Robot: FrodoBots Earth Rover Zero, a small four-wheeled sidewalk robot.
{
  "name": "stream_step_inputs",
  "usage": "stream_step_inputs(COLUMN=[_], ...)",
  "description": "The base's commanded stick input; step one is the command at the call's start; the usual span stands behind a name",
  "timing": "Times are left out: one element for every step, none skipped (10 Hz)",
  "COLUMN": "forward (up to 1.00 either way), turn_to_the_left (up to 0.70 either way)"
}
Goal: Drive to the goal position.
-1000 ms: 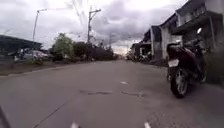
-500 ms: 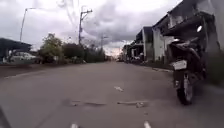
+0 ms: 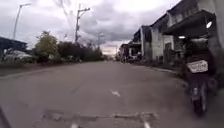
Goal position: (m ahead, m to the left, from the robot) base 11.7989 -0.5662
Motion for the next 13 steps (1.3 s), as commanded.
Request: stream_step_inputs(forward=[0.70,0.70,0.70,0.70,0.70,0.70,0.70,0.70,0.70,0.70,0.70,0.70,0.70], turn_to_the_left=[0.13,0.14,0.05,0.08,0.06,0.02,-0.34,-0.35,-0.35,-0.35,-0.35,-0.35,-0.35])
